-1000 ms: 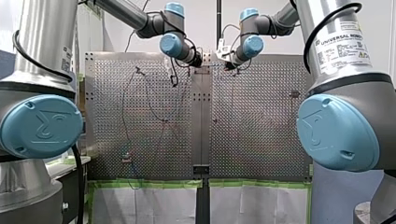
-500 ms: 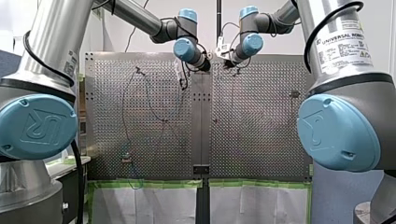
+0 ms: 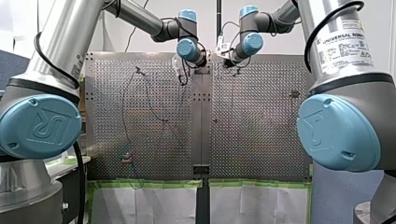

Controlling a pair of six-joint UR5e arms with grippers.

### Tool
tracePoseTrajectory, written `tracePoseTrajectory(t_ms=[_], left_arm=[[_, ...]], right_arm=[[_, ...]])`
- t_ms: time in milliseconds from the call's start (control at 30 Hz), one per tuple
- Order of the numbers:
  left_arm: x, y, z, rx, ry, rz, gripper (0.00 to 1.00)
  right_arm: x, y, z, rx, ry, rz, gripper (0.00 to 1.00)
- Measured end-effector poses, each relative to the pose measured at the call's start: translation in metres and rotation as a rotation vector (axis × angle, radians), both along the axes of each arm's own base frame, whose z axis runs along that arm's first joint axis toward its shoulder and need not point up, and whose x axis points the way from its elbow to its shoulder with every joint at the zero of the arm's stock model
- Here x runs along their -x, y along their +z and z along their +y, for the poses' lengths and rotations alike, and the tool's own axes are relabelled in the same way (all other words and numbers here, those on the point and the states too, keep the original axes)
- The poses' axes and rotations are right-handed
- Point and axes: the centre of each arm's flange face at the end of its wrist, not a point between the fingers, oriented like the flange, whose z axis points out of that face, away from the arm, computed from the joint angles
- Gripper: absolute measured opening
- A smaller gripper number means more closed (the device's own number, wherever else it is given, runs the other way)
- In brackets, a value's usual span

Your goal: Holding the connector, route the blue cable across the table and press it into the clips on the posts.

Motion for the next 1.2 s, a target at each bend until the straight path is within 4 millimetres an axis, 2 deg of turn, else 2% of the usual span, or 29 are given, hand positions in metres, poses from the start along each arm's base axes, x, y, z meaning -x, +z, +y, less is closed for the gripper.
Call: tracePoseTrajectory(t_ms=[167,367,400,433,467,500,533,567,600,633,667,900,1200], left_arm=[[-0.014,-0.009,-0.008,-0.005,-0.012,0.005,1.0],[-0.026,-0.018,-0.008,-0.008,0.008,0.014,1.0],[-0.026,-0.018,-0.007,-0.01,0.014,0.016,0.86],[-0.027,-0.019,-0.006,-0.013,0.022,0.019,0.86],[-0.027,-0.019,-0.006,-0.016,0.027,0.021,0.69],[-0.026,-0.019,-0.005,-0.019,0.03,0.023,0.56],[-0.026,-0.02,-0.005,-0.023,0.033,0.026,0.56],[-0.025,-0.02,-0.005,-0.026,0.034,0.027,0.35],[-0.025,-0.02,-0.006,-0.029,0.035,0.029,0.21],[-0.023,-0.02,-0.007,-0.031,0.035,0.031,0.21],[-0.022,-0.021,-0.007,-0.033,0.035,0.033,0.02],[-0.014,-0.03,-0.009,-0.054,0.061,0.064,0.02],[0.004,-0.065,-0.006,-0.115,0.098,0.127,0.02]], right_arm=[[0.0,0.0,0.0,0.0,0.001,0.0,0.0],[0.0,0.001,0.001,0.0,0.003,-0.001,0.0],[-0.001,0.001,0.001,0.0,0.003,-0.001,0.0],[-0.001,0.001,0.001,0.0,0.003,-0.001,0.0],[-0.001,0.001,0.001,0.0,0.003,-0.002,0.0],[-0.001,0.001,0.001,0.0,0.003,-0.002,0.0],[-0.001,0.001,0.001,0.0,0.003,-0.002,0.0],[-0.001,0.001,0.001,-0.001,0.003,-0.002,0.0],[-0.001,0.001,0.001,0.0,0.003,-0.002,0.0],[-0.001,0.001,0.001,0.0,0.003,-0.002,0.0],[-0.001,0.001,0.001,0.0,0.003,-0.002,0.0],[0.0,-0.003,0.002,-0.008,0.003,0.002,0.0],[0.003,-0.022,0.006,-0.042,-0.001,0.023,0.0]])
